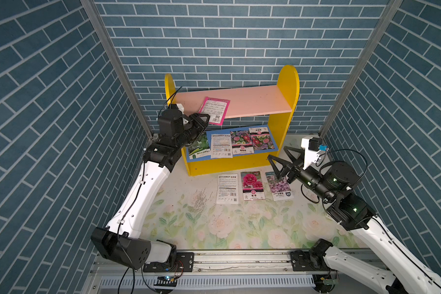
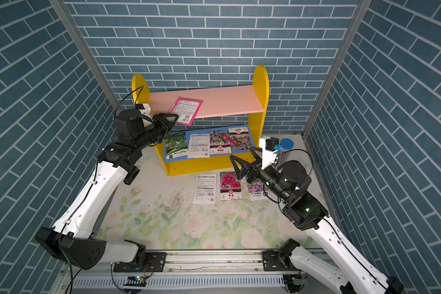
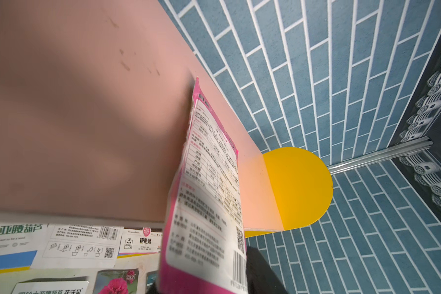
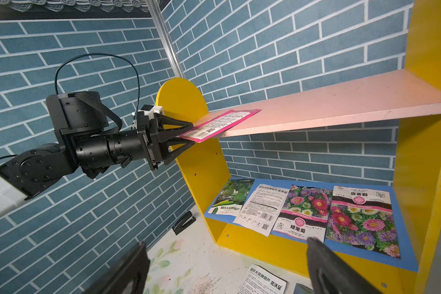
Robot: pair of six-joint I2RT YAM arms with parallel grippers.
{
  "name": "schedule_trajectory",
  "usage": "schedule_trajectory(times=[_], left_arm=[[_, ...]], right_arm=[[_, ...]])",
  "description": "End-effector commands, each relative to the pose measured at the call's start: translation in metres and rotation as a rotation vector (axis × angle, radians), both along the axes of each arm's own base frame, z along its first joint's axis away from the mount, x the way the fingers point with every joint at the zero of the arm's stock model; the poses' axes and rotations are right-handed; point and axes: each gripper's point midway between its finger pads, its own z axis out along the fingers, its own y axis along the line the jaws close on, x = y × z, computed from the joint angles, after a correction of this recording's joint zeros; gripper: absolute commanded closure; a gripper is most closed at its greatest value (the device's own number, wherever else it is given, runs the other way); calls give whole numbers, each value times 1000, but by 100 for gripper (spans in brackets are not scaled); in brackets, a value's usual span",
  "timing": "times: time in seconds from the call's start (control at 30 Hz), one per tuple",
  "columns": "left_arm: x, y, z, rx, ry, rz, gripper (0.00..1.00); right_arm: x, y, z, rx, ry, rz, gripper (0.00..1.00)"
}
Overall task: Take the seed bag off the shelf
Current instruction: Pick up the seed packet from the shelf.
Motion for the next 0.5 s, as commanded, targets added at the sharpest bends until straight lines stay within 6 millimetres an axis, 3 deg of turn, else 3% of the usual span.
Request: schedule_trajectory(times=[0.0,0.47], left_arm=[[5,2,-5,4,-5,-3,58],[2,3,23,3,-143,-21,86]], right_arm=[[-1,-3,1,3,-19,-12,2],[-8,4,-12,95,-2,58,3]])
